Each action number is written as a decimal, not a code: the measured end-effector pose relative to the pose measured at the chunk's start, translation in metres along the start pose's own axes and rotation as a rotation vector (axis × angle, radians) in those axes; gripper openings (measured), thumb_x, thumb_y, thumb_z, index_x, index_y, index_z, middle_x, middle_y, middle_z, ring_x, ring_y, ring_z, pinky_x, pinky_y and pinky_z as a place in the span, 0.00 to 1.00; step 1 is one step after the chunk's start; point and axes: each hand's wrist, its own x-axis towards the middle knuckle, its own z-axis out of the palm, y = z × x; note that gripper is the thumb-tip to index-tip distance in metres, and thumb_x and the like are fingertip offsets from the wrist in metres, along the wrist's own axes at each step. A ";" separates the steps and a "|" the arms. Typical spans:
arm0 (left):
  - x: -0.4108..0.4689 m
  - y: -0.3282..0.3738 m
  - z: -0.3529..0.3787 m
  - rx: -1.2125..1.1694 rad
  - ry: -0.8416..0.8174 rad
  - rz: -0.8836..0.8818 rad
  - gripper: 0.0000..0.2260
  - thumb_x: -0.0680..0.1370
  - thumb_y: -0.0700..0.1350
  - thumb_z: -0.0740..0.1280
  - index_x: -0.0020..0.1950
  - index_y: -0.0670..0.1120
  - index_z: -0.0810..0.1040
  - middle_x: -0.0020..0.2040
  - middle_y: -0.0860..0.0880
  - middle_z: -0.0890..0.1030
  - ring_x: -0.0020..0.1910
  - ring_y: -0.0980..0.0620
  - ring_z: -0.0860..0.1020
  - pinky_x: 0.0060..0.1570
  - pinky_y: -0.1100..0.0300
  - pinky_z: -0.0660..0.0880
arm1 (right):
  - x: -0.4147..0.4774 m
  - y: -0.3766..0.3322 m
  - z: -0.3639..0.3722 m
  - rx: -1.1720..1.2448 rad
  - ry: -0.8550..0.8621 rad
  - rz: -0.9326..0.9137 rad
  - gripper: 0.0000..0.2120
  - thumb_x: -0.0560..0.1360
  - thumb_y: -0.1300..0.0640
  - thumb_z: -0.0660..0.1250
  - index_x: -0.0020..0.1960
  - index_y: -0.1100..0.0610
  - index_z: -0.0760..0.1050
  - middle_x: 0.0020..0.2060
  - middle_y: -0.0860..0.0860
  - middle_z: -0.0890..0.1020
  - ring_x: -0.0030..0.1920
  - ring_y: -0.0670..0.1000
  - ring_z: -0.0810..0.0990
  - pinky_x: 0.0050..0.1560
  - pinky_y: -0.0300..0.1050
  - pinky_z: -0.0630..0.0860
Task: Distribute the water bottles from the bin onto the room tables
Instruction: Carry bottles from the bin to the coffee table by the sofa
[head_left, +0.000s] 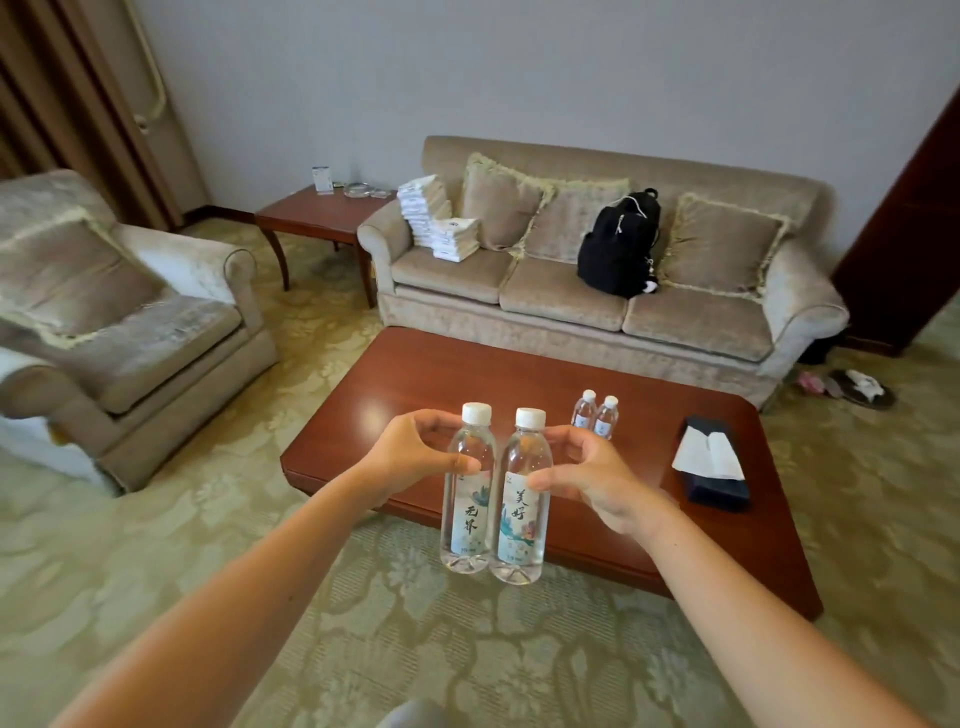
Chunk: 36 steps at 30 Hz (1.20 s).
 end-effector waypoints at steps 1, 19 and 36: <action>0.009 -0.001 -0.002 0.004 0.003 -0.005 0.23 0.63 0.41 0.82 0.55 0.47 0.81 0.48 0.51 0.86 0.44 0.62 0.82 0.41 0.71 0.75 | 0.011 0.000 -0.001 0.003 -0.007 0.004 0.26 0.62 0.69 0.80 0.57 0.55 0.78 0.51 0.51 0.85 0.56 0.56 0.83 0.61 0.60 0.78; 0.263 -0.011 -0.048 0.047 -0.162 0.047 0.24 0.62 0.37 0.82 0.55 0.48 0.80 0.51 0.51 0.85 0.49 0.56 0.83 0.47 0.65 0.79 | 0.223 -0.022 -0.030 0.046 0.196 0.075 0.27 0.64 0.72 0.77 0.58 0.55 0.75 0.55 0.52 0.81 0.54 0.52 0.84 0.50 0.46 0.81; 0.461 -0.120 0.011 -0.001 -0.116 0.009 0.25 0.61 0.37 0.83 0.53 0.50 0.79 0.53 0.51 0.84 0.55 0.53 0.82 0.57 0.60 0.78 | 0.409 0.069 -0.110 0.007 0.250 0.108 0.26 0.64 0.74 0.77 0.54 0.52 0.74 0.54 0.51 0.81 0.52 0.50 0.82 0.47 0.42 0.79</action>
